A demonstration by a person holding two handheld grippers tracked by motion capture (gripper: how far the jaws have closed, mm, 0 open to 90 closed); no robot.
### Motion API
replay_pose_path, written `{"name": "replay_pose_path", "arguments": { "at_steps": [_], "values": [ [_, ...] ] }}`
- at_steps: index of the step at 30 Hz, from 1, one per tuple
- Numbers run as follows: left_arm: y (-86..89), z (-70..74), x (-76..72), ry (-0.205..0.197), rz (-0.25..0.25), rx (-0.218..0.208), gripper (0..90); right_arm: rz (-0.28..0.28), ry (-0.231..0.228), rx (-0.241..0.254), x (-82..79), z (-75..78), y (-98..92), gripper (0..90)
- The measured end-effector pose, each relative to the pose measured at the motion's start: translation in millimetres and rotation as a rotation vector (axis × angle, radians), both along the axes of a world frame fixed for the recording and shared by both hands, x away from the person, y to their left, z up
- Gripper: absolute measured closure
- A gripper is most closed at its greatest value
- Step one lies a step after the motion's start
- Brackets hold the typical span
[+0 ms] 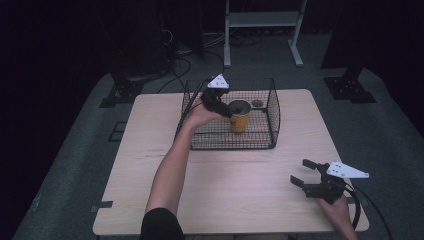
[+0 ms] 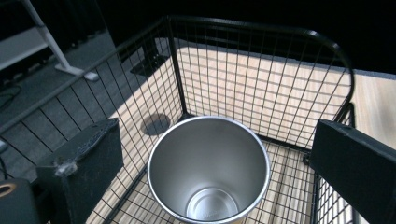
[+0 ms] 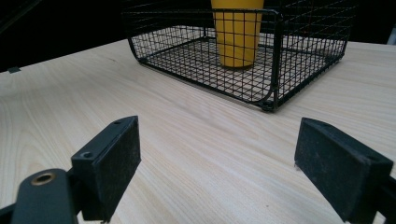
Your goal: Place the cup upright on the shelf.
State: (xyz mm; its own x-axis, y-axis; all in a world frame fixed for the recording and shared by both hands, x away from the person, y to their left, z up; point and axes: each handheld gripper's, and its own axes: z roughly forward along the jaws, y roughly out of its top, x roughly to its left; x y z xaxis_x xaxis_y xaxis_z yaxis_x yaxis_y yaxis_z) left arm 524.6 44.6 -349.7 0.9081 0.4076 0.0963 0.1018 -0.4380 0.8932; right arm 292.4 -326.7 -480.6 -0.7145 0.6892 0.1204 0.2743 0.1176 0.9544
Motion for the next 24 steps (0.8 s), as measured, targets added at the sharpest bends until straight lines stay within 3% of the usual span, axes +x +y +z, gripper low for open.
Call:
{"name": "replay_pose_path", "arguments": {
  "at_steps": [14,24],
  "values": [
    [10.3,13.2,-24.2,-0.038,-0.014,-0.024,2.0,-0.001,-0.002,-0.005,-0.3,0.0,0.3,13.3],
    [22.2,13.4,-45.7,-0.048,-0.012,-0.045,2.0,-0.004,0.0,-0.012,-0.7,0.2,1.1,13.3]
  ]
}}
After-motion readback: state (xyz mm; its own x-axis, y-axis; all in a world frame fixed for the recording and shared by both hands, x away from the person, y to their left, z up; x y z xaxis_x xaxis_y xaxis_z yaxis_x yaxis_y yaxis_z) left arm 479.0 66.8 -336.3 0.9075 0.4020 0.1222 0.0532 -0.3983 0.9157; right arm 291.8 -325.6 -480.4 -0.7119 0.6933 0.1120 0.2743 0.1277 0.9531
